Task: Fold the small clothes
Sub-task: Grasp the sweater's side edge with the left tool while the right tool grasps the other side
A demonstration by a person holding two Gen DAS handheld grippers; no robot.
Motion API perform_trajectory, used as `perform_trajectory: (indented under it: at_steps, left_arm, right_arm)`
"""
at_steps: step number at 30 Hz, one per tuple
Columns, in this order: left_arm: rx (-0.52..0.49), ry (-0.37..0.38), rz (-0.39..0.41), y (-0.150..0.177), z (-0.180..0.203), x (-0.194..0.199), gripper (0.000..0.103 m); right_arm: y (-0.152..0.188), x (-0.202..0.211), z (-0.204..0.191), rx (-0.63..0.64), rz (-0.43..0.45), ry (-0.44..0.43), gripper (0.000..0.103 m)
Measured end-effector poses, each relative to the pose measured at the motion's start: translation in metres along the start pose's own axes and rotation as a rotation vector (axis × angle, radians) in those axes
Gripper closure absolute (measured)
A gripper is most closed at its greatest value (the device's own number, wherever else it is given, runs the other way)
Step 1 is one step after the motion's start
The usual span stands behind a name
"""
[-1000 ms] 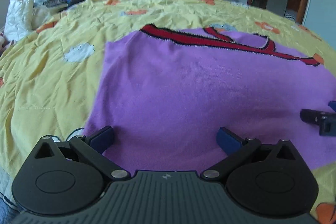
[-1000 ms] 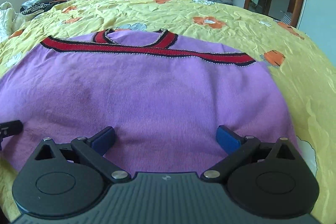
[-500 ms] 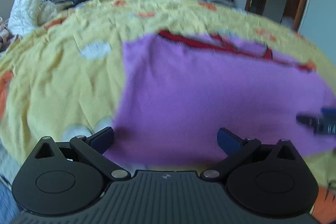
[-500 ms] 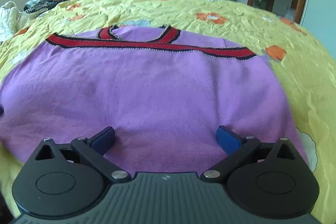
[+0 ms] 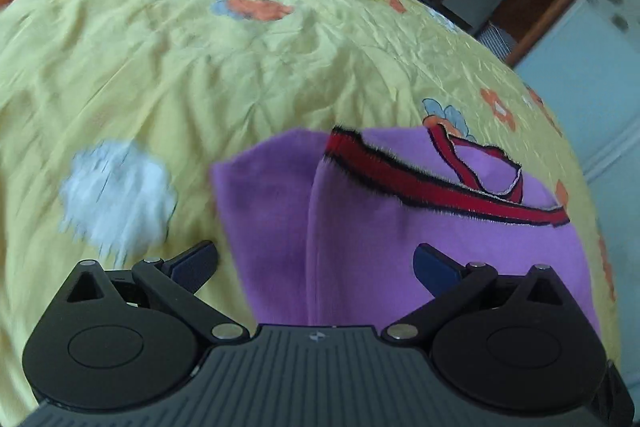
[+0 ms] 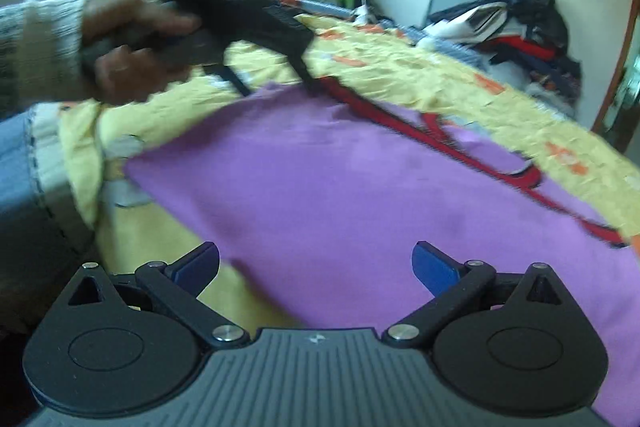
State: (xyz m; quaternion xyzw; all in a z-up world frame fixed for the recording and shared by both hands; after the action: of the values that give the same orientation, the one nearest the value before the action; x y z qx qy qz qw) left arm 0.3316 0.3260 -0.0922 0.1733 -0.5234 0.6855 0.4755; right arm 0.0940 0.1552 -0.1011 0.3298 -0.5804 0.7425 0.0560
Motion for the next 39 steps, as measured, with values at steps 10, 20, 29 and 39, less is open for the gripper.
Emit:
perform_trajectory:
  at_steps: [10, 20, 29, 39]
  left_arm:
    - [0.099, 0.226, -0.039, -0.033, -0.023, -0.017, 0.027]
    - [-0.016, 0.25, -0.125, -0.033, 0.003, -0.038, 0.094]
    - [0.129, 0.313, -0.128, -0.032, -0.014, -0.042, 0.094]
    - [0.258, 0.348, -0.145, -0.03, -0.025, -0.048, 0.091]
  right_arm:
    - [-0.018, -0.023, -0.042, 0.075, -0.012, -0.032, 0.0]
    - [-0.025, -0.031, -0.111, 0.509, 0.123, 0.044, 0.0]
    - [-0.03, -0.047, -0.139, 0.707, 0.159, 0.075, 0.017]
    - [-0.04, -0.075, -0.13, 0.624, 0.063, 0.02, 0.098]
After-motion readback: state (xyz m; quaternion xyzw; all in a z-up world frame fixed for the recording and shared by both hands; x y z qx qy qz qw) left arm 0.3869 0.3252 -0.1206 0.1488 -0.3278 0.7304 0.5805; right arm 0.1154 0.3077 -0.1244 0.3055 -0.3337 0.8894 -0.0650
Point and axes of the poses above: each gripper's, at about its wrist camera, not at the fingertips, and x roughly against the way its jaws point, z to its right, y to its underside, the point moved 6 cm from there along -x, roughly the way its jaws point, and after that the axes turned 4 degrees about z, right-handed, at the moved point
